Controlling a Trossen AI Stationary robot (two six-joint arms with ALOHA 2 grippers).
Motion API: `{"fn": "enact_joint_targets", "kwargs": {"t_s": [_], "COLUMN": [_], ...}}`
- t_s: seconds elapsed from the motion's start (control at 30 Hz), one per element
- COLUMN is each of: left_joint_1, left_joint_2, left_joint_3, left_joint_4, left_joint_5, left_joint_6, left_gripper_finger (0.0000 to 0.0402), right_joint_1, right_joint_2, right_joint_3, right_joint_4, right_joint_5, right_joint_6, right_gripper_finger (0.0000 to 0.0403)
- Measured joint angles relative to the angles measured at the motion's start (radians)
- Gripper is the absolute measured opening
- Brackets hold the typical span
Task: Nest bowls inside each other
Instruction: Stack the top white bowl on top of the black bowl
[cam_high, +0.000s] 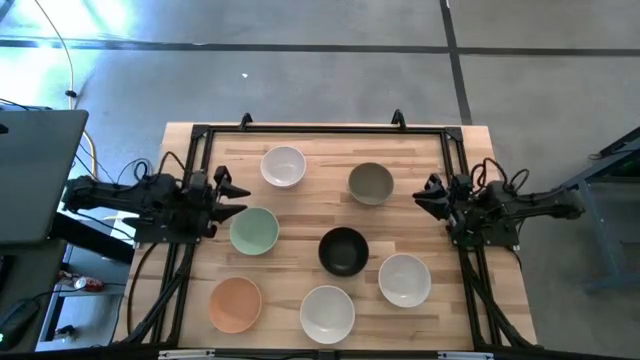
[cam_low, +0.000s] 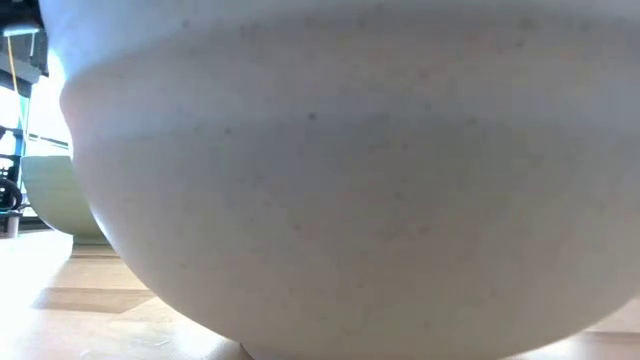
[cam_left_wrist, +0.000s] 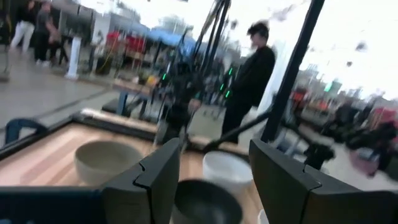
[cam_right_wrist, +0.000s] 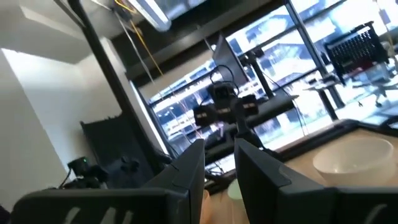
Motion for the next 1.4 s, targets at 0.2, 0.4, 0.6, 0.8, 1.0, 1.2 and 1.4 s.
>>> {"fn": "enact_joint_targets", "kwargs": {"t_s": [0.2, 0.4, 0.6, 0.8, 1.0, 1.2, 1.4], "left_joint_1": [0.0, 0.0, 0.017, 0.062, 0.106, 0.152, 0.211], "left_joint_2": [0.217, 0.353, 0.423, 0.494, 0.588, 0.664, 0.687], "left_joint_3": [0.164, 0.292, 0.365, 0.384, 0.395, 0.395, 0.395], "left_joint_4": [-0.049, -0.051, -0.05, -0.114, -0.24, -0.269, -0.279], "left_joint_5": [0.003, -0.029, -0.085, -0.187, -0.305, -0.346, -0.327], "left_joint_6": [0.077, 0.198, 0.226, 0.218, 0.203, 0.227, 0.264], "left_gripper_finger": [0.0182, 0.0182, 0.0182, 0.0182, 0.0182, 0.0182, 0.0182], "right_joint_1": [0.0, 0.0, 0.0, 0.0, 0.0, 0.0, 0.0], "right_joint_2": [0.142, 0.303, 0.416, 0.491, 0.537, 0.564, 0.578], "right_joint_3": [0.102, 0.256, 0.454, 0.641, 0.764, 0.807, 0.811], "right_joint_4": [-0.014, -0.038, -0.209, -0.404, -0.491, -0.513, -0.518], "right_joint_5": [-0.012, -0.032, -0.043, -0.044, -0.048, -0.057, -0.056], "right_joint_6": [-0.012, -0.106, -0.165, -0.178, -0.227, -0.257, -0.257], "right_gripper_finger": [0.0078, 0.0078, 0.0078, 0.0078, 0.0078, 0.0078, 0.0078]}}
